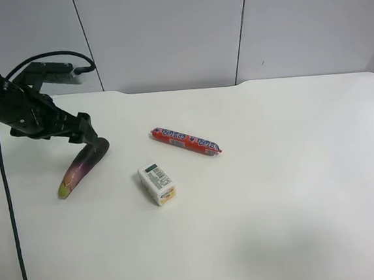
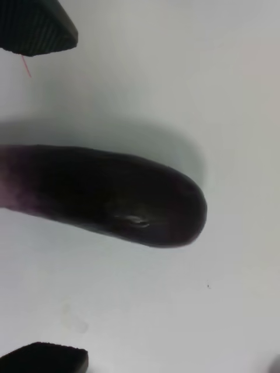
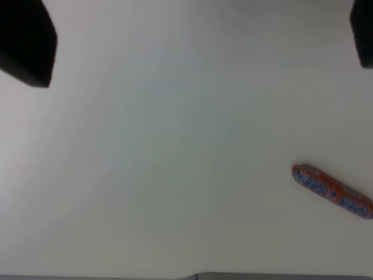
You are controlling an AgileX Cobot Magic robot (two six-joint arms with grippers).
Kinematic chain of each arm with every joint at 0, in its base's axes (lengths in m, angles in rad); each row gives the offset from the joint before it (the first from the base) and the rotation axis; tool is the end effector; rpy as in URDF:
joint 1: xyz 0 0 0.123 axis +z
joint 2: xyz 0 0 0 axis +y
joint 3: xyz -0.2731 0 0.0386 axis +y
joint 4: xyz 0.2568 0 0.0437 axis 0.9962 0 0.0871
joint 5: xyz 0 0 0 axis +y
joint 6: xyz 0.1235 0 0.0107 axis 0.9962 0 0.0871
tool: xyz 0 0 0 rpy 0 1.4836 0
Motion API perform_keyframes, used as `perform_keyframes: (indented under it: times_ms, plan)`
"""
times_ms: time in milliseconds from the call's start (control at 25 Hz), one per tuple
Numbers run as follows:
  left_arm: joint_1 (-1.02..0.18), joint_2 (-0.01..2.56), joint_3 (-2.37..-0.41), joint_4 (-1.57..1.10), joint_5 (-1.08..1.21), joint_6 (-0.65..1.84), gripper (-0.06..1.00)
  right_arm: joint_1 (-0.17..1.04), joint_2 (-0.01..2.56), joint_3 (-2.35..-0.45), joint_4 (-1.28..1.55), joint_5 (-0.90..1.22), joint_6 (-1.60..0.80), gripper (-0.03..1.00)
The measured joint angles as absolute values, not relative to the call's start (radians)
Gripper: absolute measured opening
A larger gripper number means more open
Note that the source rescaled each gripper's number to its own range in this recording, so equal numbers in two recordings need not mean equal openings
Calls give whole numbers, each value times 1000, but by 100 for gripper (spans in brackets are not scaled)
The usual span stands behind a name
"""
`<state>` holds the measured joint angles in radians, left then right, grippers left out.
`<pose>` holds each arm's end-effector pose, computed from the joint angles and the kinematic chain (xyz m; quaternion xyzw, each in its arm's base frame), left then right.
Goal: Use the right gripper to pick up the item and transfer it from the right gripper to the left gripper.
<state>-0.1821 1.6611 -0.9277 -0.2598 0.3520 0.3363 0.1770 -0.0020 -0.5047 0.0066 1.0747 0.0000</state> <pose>0.3433 -0.0744 0.1490 0.1432 0.9461 -0.0554 0.2851 0.0393 0.0078 0.2665 -0.0757 0.8518 0.0491 0.5161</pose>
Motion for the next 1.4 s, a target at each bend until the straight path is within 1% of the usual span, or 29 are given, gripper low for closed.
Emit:
perform_keyframes:
  times_ms: [200, 320, 560, 720, 920, 1280, 1400]
  plan:
    - [-182, 1498, -928, -251, 488, 336, 100, 177, -2, -505, 7, 1075, 0, 100]
    - [-182, 1369, -928, -251, 632, 320, 100, 177, -2, -505, 7, 1075, 0, 100]
    - [-182, 1110, -928, -251, 973, 203, 100, 177, -2, -505, 7, 1075, 0, 100]
    - [-182, 953, -928, -237, 1130, 169, 100, 177, -2, -505, 7, 1075, 0, 100]
    - [-182, 756, -876, -226, 1181, 163, 100, 177, -2, -505, 7, 1075, 0, 100]
    - [-182, 421, -616, -223, 1213, 162, 100, 177, -2, -505, 7, 1075, 0, 100]
    - [-182, 328, -567, -224, 1216, 161, 100, 177, -2, -505, 7, 1075, 0, 100]
